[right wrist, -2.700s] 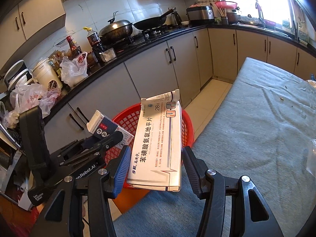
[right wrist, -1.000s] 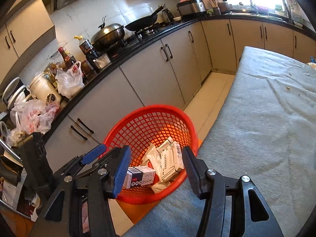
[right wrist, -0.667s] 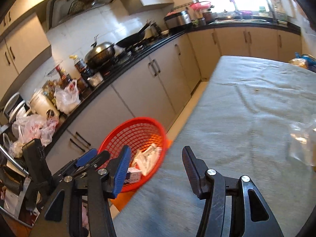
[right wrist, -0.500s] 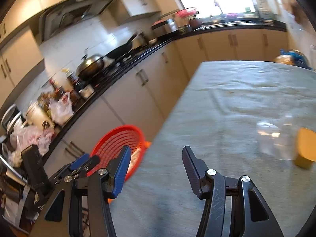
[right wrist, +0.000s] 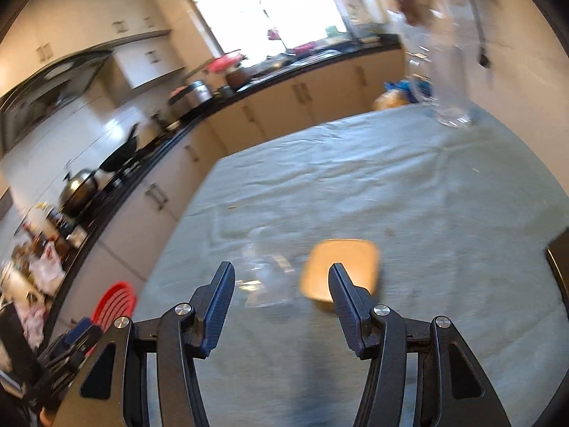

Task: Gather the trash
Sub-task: 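Move both tools back over the table toward the cup and yellow container, then grasp the clear plastic cup with the left tool while the right tool approaches the yellow container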

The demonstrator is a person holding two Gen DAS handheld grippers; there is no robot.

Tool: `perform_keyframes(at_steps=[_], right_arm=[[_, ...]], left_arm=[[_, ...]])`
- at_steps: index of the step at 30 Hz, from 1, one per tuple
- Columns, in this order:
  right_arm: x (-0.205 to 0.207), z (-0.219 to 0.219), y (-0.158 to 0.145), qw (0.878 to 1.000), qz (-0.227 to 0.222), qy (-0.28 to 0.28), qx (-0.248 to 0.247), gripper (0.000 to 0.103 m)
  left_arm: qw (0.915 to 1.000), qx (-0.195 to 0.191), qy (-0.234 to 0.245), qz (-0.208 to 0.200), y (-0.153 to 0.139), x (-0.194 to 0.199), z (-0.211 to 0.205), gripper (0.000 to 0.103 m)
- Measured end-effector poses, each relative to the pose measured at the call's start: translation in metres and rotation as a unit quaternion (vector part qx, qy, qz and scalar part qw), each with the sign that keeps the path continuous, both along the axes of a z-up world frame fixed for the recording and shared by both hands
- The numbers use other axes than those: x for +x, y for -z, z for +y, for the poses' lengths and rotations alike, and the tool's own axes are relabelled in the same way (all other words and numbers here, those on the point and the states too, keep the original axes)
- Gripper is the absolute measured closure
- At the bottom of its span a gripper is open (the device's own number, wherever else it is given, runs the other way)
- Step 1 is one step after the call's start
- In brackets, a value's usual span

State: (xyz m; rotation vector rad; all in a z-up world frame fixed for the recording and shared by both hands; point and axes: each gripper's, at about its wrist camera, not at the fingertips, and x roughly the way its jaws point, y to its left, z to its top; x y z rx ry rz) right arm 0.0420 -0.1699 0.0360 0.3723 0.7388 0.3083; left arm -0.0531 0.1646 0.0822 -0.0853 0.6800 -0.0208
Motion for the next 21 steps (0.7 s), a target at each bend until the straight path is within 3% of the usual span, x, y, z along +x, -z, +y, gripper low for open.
perform_keyframes(at_steps=[7,15,19,21], right_arm=[[0.016,-0.047,0.032,0.998,0.017,0.055,0.028,0.044],[0.016,-0.073,0.039,0.993,0.029,0.08,0.08,0.044],[0.013,-0.079,0.04,0.991,0.03,0.089,0.098,0.044],[0.012,-0.081,0.04,0.99,0.028,0.092,0.101,0.044]], left_arm=[[0.9982,-0.002,0.052,0.029,-0.013,0.039,-0.07,0.038],[0.9949,-0.01,0.082,0.059,-0.017,0.095,-0.138,0.038],[0.9944,0.025,0.077,0.067,-0.008,0.12,-0.17,0.045],[0.994,0.047,0.069,0.07,-0.001,0.129,-0.181,0.056]])
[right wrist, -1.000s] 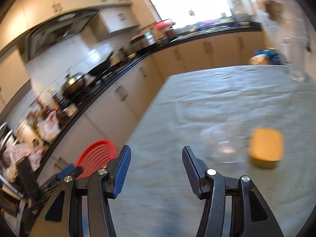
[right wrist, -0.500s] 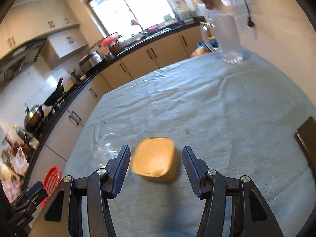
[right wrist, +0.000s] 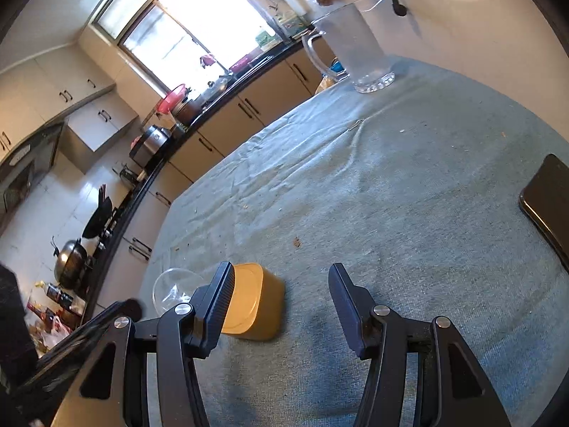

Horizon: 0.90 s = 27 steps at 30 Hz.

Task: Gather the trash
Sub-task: 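Grasp the clear plastic cup with the left tool while the right tool approaches the yellow container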

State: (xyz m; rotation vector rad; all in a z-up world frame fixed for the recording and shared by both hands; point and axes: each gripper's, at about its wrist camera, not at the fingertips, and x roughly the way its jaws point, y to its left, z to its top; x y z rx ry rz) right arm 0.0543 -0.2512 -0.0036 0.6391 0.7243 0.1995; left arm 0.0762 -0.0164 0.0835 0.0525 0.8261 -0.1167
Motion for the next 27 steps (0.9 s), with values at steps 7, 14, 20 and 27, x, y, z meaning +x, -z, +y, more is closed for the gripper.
perform_keyframes(at_steps=[7,14,20,27], right_arm=[[-0.001,-0.002,0.001,1.0,0.001,0.001,0.003,0.041],[0.003,0.018,0.001,0.999,0.0,-0.024,-0.04,0.034],[0.006,0.05,0.004,0.992,0.002,-0.067,-0.109,0.031],[0.005,0.093,0.012,0.972,0.0,-0.113,-0.206,0.026]], left_arm=[[0.9984,0.053,-0.015,0.01,0.023,0.019,-0.007,0.086],[0.9981,0.052,-0.025,-0.02,0.026,0.001,0.026,0.093],[0.9981,0.02,-0.032,-0.049,0.033,-0.018,0.064,0.094],[0.9965,-0.029,-0.031,-0.072,0.036,-0.027,0.091,0.095]])
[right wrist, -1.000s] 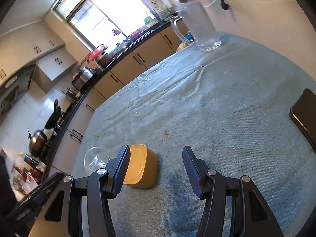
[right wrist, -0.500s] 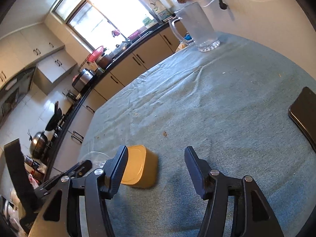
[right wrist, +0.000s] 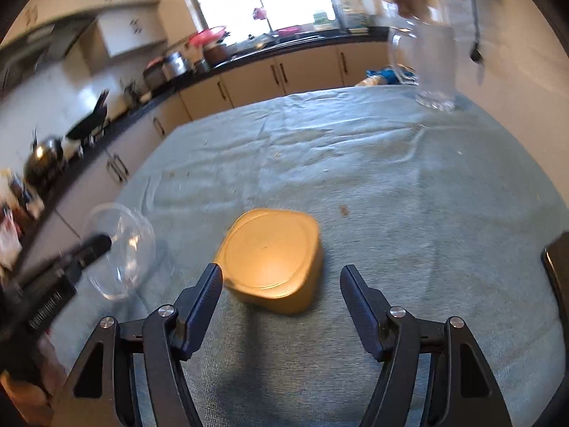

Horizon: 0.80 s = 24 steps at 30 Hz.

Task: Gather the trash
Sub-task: 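Grasp the clear plastic cup with the left tool while the right tool approaches the yellow container, then close the right tool on the yellow container and lift it while the left tool holds the cup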

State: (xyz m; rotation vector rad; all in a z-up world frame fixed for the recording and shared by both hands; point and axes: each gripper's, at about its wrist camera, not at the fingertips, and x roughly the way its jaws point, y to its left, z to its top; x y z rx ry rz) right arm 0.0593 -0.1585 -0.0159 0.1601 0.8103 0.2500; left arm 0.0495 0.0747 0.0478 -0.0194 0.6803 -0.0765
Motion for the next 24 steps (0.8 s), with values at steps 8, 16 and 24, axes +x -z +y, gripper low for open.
perform_keyframes(at_steps=[8,16,24], right_arm=[[0.007,0.019,0.008,0.999,0.015,-0.004,-0.047,0.024],[0.007,0.015,0.009,0.999,0.019,0.006,-0.042,0.033],[-0.002,0.012,0.0,0.999,-0.009,0.008,-0.037,0.033]], left_arm=[[0.9998,-0.019,0.01,-0.005,0.0,-0.002,0.004,0.095],[0.9997,-0.021,0.01,-0.01,-0.001,-0.005,0.005,0.095],[0.9998,-0.013,0.01,-0.014,0.0,-0.005,0.004,0.095]])
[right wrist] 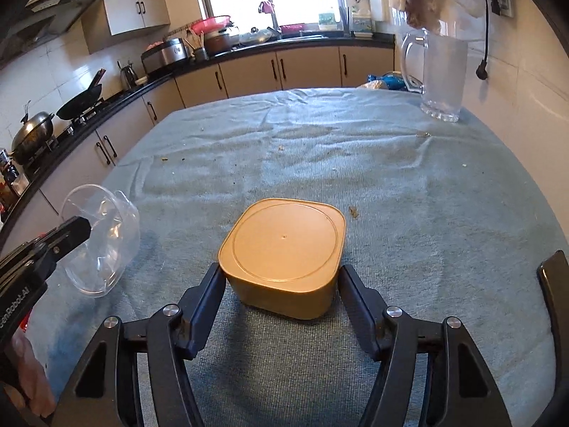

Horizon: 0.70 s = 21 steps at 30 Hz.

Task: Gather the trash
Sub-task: 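Close the right tool on the yellow container and lift it while the left tool holds the cup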

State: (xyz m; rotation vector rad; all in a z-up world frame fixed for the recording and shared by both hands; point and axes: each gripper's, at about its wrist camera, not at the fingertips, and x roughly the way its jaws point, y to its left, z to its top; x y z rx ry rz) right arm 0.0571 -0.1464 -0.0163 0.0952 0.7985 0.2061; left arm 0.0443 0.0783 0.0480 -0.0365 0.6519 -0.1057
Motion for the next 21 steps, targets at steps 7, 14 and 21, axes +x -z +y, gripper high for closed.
perform_keyframes(at_steps=[7,14,21], right_arm=[[0.0024,0.0031,0.0065,0.999,0.029,-0.013,-0.011,0.032],[0.0026,0.0057,0.002,1.0,0.011,0.002,-0.029,0.018],[0.0076,-0.0024,0.0079,0.999,0.03,0.023,-0.014,0.03]], left_arm=[[1.0,0.0,-0.001,0.002,0.001,0.0009,-0.0008,0.095],[1.0,-0.001,-0.001,0.0,0.0012,0.0,0.0006,0.095],[1.0,0.0,0.003,0.0,0.0027,-0.0024,-0.0006,0.095]])
